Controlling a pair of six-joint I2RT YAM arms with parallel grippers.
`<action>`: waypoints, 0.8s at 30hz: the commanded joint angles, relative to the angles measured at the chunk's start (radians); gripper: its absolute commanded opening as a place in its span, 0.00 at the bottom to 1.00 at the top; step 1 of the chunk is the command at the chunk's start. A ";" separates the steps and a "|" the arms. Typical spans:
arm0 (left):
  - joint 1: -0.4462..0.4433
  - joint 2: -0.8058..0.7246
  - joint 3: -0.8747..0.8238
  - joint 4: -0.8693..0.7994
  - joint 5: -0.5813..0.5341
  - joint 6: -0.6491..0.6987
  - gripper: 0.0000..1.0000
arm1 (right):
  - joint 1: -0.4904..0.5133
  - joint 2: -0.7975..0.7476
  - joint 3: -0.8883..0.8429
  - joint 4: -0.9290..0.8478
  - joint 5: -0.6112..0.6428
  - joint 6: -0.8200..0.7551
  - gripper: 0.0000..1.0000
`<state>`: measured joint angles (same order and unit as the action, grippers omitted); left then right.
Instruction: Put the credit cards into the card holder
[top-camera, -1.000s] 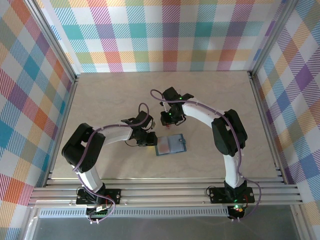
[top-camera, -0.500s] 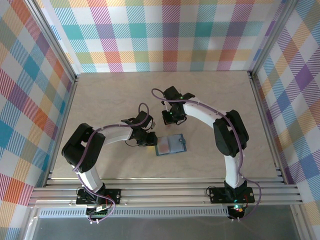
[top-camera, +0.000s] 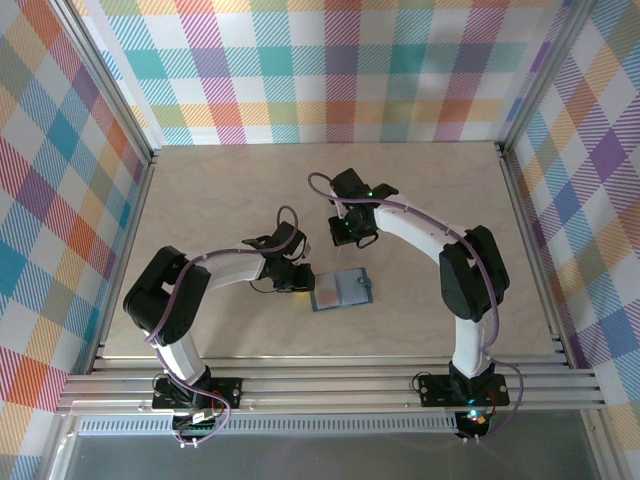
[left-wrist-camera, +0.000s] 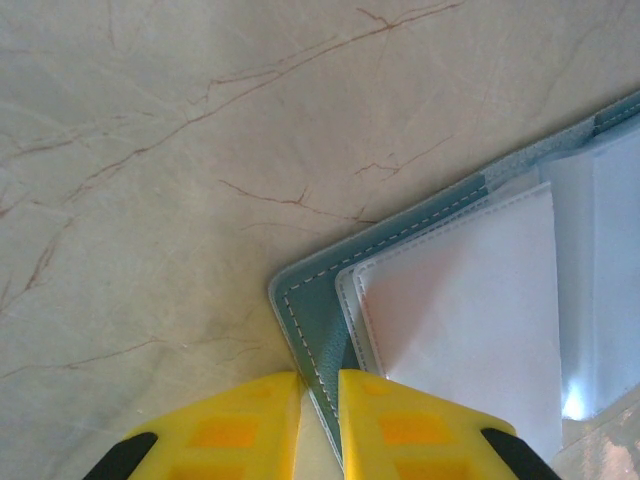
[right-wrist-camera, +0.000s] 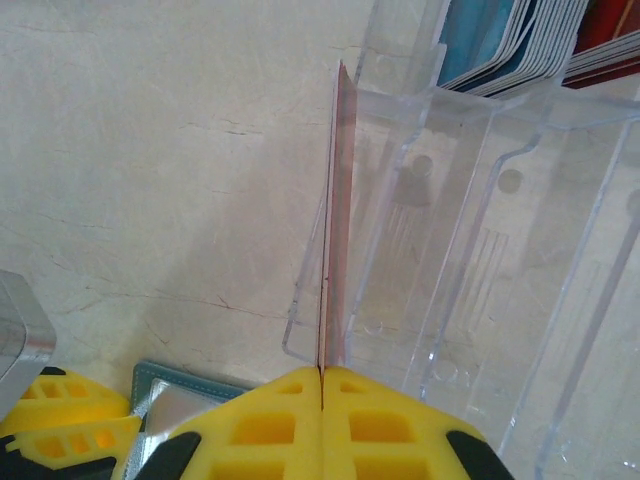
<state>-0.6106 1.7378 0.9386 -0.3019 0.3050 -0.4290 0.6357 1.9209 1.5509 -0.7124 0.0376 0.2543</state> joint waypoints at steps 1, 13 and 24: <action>-0.021 0.002 -0.021 0.004 0.022 0.009 0.19 | -0.001 0.006 0.004 -0.025 -0.026 0.010 0.00; -0.021 -0.091 -0.037 0.015 0.035 -0.012 0.19 | -0.013 0.076 0.013 -0.034 -0.089 0.043 0.00; -0.015 -0.295 -0.007 0.037 -0.041 -0.147 0.25 | -0.024 0.085 -0.001 -0.013 -0.139 0.060 0.00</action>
<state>-0.6212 1.4723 0.9012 -0.2596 0.2943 -0.5209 0.6167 1.9869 1.5539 -0.7177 -0.0620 0.3023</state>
